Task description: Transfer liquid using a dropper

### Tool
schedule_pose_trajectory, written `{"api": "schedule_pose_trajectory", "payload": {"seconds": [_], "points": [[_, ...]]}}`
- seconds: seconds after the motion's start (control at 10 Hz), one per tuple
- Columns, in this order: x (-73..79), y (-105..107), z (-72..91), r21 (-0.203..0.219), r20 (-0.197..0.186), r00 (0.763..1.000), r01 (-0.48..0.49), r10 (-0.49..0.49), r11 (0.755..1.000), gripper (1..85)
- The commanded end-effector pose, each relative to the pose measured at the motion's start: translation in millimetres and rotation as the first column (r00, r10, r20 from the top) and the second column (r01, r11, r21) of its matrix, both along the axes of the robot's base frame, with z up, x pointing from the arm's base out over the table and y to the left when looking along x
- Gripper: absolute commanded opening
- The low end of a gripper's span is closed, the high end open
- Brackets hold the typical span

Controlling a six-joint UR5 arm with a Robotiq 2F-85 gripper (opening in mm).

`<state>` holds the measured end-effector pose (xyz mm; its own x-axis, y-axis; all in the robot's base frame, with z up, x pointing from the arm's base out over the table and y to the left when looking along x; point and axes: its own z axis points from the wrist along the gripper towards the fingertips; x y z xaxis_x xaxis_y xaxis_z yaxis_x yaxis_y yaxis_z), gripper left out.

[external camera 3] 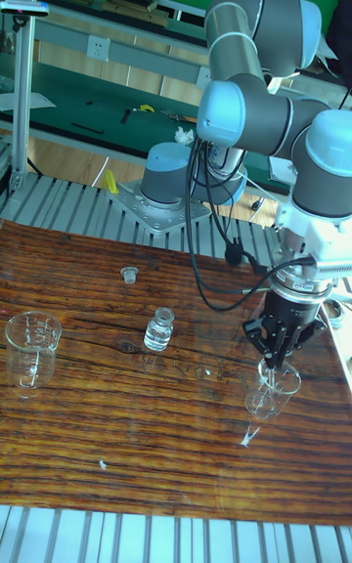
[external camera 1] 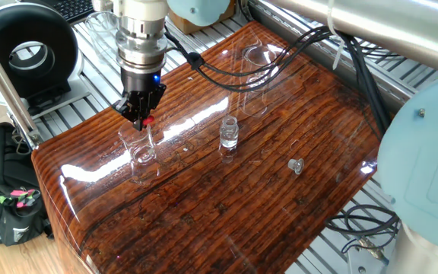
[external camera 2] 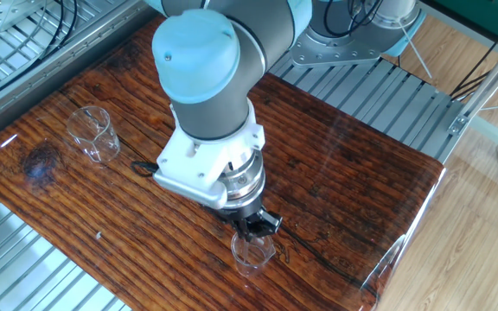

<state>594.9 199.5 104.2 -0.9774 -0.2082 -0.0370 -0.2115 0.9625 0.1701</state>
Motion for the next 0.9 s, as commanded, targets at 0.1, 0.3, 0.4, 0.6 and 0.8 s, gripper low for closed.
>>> {"api": "schedule_pose_trajectory", "payload": {"seconds": [0.1, 0.3, 0.4, 0.6, 0.8], "points": [[-4.3, 0.5, 5.6, 0.008, -0.006, 1.0, -0.007, 0.007, 1.0, 1.7], [-1.7, 0.6, 0.5, 0.001, -0.006, 1.0, -0.01, 0.01, 1.0, 1.7], [-1.2, 0.8, -0.4, 0.001, -0.005, 1.0, -0.013, 0.013, 1.0, 1.7], [-5.5, 1.1, -0.8, -0.004, -0.019, 1.0, -0.015, 0.015, 1.0, 1.7], [-6.5, -1.7, -2.2, -0.019, -0.021, 1.0, -0.02, 0.02, 1.0, 2.0]]}}
